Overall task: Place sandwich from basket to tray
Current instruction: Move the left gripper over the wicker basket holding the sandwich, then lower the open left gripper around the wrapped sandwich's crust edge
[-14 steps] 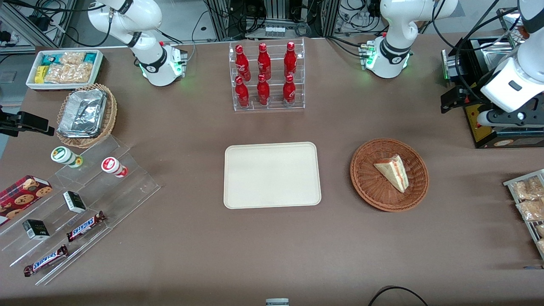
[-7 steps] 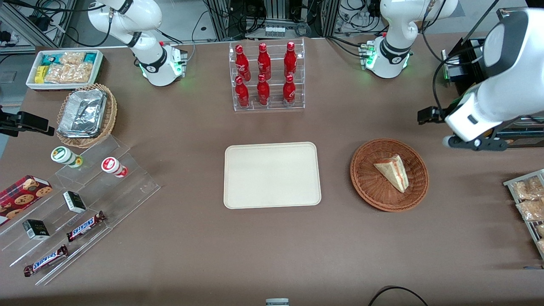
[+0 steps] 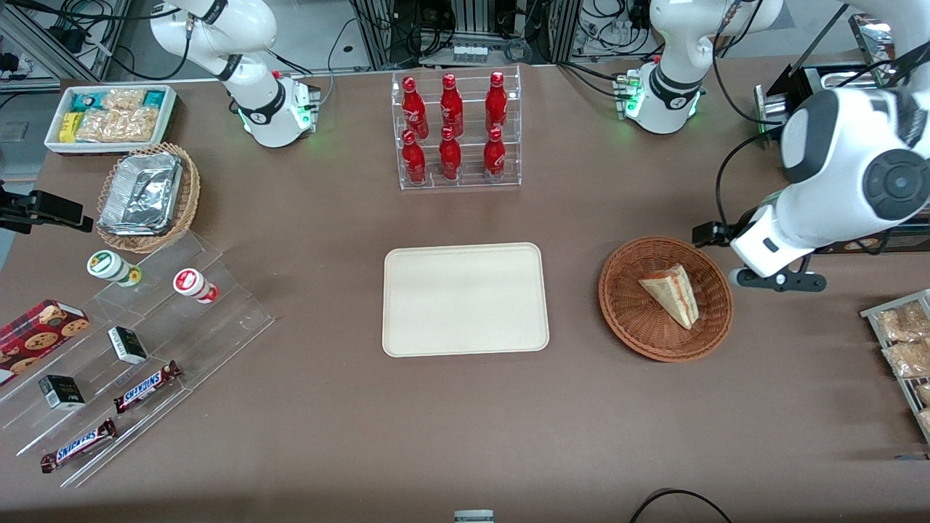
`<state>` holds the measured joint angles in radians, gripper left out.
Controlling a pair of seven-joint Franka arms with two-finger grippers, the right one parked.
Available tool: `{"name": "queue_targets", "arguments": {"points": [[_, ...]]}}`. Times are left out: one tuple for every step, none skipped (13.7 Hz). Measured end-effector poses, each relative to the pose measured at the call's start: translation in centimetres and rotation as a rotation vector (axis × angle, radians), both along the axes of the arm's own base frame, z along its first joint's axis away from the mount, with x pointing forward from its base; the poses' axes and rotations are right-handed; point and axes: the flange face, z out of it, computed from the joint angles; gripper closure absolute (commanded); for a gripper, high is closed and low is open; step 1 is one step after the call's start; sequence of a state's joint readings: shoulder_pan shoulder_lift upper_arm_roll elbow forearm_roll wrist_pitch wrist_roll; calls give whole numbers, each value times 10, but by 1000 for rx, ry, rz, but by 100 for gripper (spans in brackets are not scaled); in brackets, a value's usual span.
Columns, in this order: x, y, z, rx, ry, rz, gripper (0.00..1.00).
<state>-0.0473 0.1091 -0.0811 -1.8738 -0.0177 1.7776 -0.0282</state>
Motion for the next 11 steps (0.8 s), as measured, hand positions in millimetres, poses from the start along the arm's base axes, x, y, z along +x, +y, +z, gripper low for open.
{"name": "queue_targets", "arguments": {"points": [[-1,1,-15,-2,-19,3,0],[-4,2,-30,-3,-34,6,0],[-7,3,-44,-3,-46,11,0],[-10,5,-55,-3,-59,19,0],[-13,8,-64,-1,-71,41,0],[-16,11,-70,5,-84,84,0],[-19,13,-76,13,-99,147,0],[-21,13,-80,21,-115,219,0],[-23,13,-82,29,-130,293,0],[-23,13,-83,35,-142,362,0],[-22,13,-84,39,-155,429,0]]}}
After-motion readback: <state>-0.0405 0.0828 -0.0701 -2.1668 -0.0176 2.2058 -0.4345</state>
